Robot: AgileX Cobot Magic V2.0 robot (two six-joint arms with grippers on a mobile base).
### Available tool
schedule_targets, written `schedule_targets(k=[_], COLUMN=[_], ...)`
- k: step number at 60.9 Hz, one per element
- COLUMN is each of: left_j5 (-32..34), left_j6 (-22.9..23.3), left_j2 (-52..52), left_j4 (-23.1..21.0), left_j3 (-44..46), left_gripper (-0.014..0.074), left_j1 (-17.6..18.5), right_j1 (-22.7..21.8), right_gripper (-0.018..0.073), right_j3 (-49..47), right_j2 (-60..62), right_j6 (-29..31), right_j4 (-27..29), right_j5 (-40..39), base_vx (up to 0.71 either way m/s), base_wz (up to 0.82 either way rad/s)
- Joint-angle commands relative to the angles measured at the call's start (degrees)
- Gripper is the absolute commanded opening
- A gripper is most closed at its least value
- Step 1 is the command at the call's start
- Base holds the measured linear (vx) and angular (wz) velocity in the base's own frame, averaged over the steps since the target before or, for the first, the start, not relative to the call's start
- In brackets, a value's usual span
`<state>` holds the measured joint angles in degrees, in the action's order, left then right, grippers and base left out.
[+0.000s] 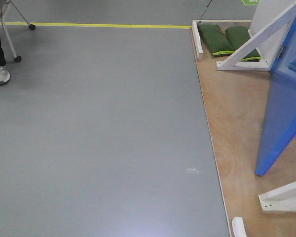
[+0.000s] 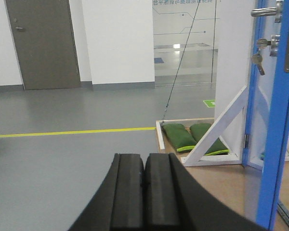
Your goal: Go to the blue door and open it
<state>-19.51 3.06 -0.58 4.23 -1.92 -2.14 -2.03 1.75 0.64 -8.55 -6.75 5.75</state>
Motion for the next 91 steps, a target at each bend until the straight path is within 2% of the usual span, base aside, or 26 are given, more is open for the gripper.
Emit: schedule_targets(k=[1,48,91], left_j5=[4.5,4.5,4.5], left_j6=[0.2,0.2,0.2], left_j2=[-1.2,-1.1,-1.1], left_j4=[0.0,0.0,0.0], left_j3=[1.8,1.8,1.8], left_gripper=[0.0071,0.0071,0.0071], left_j1=[0.1,0.1,0.1], right_j1=[-0.3,1.0,0.9], right_gripper=[-0.0004,-0.0004,-0.0004], right_j3=[0.5,0.4,0.4], right_j2=[0.7,0.7,0.7], right_j6=[0.3,0.3,0.3], right_j4=[-0.3,-0.3,-0.3], right_j5=[-4.9,-5.0,-5.0], base_vx=[0.46,0.41,0.25], base_wz=[-0.02,-0.04,-0.03])
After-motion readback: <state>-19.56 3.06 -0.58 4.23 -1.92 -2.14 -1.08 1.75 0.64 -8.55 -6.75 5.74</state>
